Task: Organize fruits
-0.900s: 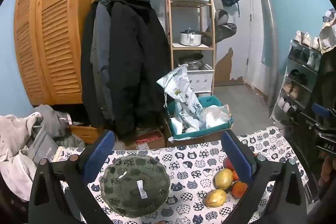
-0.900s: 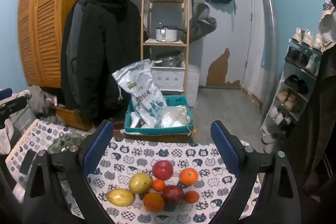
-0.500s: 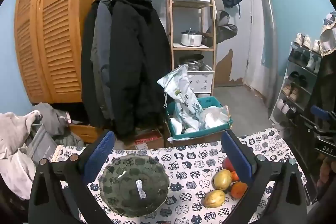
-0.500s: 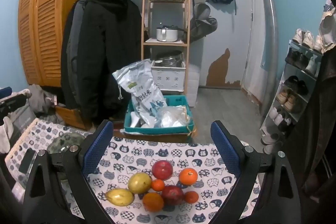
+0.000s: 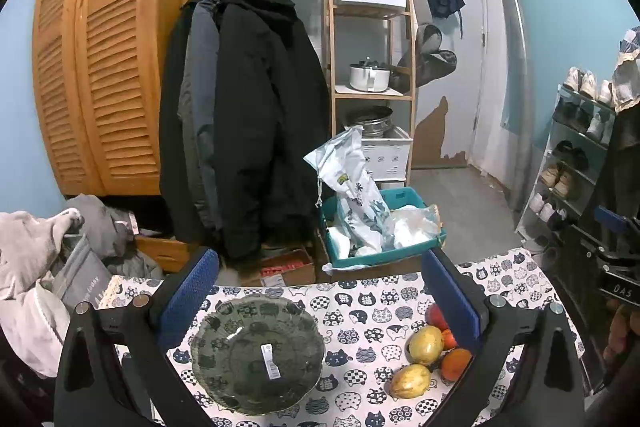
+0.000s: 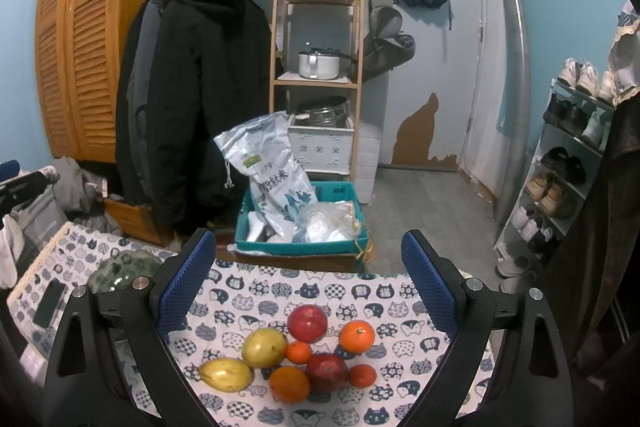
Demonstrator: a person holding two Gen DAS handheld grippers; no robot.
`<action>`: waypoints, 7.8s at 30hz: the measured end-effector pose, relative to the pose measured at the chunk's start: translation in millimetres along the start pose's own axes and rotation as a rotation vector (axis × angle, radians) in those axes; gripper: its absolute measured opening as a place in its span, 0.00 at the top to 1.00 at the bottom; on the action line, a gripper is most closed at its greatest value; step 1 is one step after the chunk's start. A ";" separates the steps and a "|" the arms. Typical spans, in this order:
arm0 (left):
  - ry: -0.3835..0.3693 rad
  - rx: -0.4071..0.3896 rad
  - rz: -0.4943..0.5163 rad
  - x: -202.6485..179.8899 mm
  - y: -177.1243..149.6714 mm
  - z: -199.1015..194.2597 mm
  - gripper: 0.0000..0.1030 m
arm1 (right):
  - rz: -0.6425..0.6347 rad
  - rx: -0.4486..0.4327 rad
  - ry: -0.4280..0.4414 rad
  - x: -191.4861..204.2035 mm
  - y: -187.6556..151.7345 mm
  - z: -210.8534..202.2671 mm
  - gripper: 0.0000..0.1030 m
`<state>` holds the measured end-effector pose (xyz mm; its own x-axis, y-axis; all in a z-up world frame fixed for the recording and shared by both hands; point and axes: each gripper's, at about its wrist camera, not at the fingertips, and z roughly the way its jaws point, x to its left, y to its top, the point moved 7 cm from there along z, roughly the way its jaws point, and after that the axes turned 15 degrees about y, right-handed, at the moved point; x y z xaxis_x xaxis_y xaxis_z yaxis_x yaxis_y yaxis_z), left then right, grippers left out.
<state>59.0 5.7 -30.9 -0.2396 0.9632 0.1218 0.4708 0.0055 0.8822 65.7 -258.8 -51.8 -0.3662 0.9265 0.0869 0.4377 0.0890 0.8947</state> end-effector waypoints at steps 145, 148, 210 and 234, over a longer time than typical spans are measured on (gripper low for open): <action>-0.171 0.686 0.303 -157.1 -228.2 140.6 0.01 | 0.260 0.668 -0.046 -133.7 -240.5 101.8 0.11; -0.181 0.720 0.308 -164.4 -240.4 146.7 0.01 | 0.238 0.711 -0.025 -136.5 -255.6 110.3 0.14; -0.269 0.846 0.343 -205.3 -289.3 163.0 0.31 | 0.263 0.755 0.096 -144.1 -286.6 151.2 0.57; -0.226 0.613 0.243 -155.1 -206.6 131.9 0.31 | 0.262 0.572 0.014 -131.3 -210.7 103.1 0.59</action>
<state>110.9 -109.4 -292.0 0.0850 0.9883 0.1268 0.8991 -0.1309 0.4177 106.2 -361.5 -296.9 -0.1958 0.9396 0.2807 0.8828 0.0443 0.4676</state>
